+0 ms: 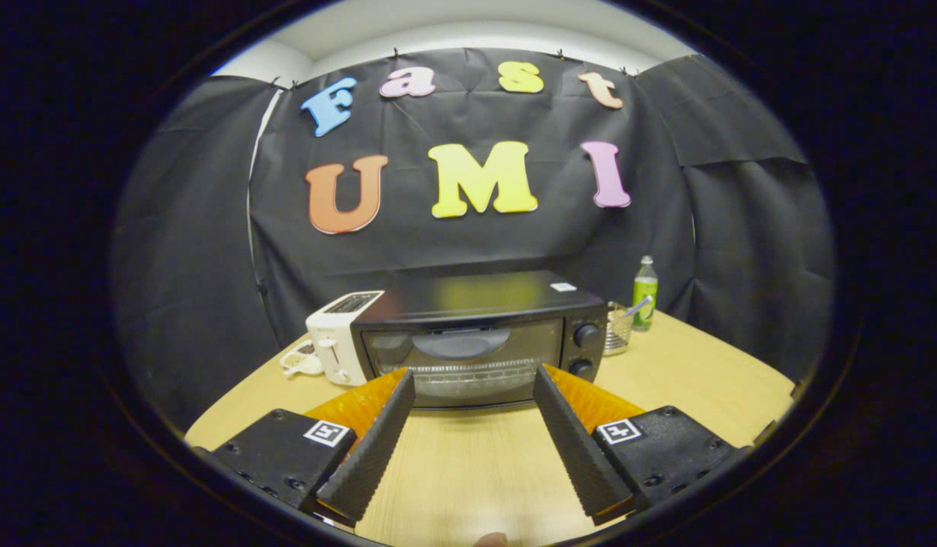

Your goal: Open the toaster oven, put the food inside, and close the toaster oven door.

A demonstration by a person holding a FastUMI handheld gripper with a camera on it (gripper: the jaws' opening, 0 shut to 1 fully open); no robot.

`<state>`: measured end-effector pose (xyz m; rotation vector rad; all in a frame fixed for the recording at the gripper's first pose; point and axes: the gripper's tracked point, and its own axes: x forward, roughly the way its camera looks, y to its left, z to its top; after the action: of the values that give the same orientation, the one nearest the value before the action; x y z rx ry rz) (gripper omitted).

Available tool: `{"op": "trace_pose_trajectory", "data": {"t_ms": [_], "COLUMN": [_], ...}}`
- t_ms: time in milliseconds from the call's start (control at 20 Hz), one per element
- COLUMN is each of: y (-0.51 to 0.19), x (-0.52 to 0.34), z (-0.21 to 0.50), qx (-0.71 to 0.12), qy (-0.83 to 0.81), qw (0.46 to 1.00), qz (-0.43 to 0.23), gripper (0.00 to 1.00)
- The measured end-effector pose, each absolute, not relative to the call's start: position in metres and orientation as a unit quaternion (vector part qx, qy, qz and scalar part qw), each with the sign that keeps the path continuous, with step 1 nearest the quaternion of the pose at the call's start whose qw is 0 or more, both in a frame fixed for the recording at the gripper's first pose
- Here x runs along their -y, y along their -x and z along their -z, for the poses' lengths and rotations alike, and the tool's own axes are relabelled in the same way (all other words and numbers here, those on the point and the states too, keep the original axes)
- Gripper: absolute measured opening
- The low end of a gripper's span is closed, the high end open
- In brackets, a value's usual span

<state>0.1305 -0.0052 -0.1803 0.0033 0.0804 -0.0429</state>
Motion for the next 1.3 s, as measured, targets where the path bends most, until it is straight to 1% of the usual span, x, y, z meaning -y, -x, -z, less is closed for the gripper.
{"op": "trace_pose_trajectory", "data": {"t_ms": [250,400,550,800,1050,1300], "y": [-0.065,-0.026,-0.002,0.016,0.024,0.029], "x": [0.008,0.002,-0.007,0.005,0.025,0.019], "z": [0.104,0.082,0.071,0.044,0.036,0.042], "qx": [0.019,0.042,0.041,0.062,0.068,0.063], "qy": [0.034,0.031,0.03,0.013,-0.008,-0.003], "qw": [0.999,0.998,0.999,0.998,0.997,0.998], "qz": [0.038,0.028,0.009,0.025,0.043,0.026], "gripper": [1.0,1.0,1.0,1.0,1.0,1.0]}}
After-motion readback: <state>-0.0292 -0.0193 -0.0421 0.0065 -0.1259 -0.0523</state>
